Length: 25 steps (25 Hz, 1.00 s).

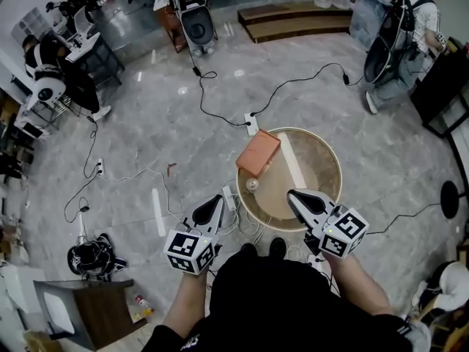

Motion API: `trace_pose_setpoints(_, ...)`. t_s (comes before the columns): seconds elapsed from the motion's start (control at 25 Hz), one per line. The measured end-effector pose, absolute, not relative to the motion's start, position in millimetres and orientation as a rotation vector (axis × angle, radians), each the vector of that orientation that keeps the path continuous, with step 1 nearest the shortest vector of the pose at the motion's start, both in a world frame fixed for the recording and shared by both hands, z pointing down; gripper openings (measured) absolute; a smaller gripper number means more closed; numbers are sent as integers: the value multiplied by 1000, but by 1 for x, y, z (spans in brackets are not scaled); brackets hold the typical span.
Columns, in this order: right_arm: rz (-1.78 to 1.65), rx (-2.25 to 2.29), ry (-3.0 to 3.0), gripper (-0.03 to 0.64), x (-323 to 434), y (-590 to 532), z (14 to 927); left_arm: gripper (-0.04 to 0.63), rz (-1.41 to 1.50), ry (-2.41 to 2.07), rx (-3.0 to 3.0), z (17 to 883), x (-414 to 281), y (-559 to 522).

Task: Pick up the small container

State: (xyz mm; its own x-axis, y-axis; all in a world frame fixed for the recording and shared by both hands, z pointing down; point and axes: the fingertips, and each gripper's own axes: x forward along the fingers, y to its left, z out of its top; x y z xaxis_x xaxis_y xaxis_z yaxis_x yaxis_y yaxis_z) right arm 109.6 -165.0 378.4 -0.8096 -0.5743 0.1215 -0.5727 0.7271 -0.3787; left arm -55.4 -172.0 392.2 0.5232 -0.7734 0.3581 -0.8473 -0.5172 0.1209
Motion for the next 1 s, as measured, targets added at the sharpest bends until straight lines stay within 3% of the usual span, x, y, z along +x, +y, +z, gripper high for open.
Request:
trace_pose_setpoints(0.4,-695,-1043,2945,14,63,-198,393,17,393,-1305,2506,409,-93,-203)
trace_pose_setpoints(1.0,-907,-1060,3074,14,10,-225,512,20,395,-1110,2483,547,-103,-237)
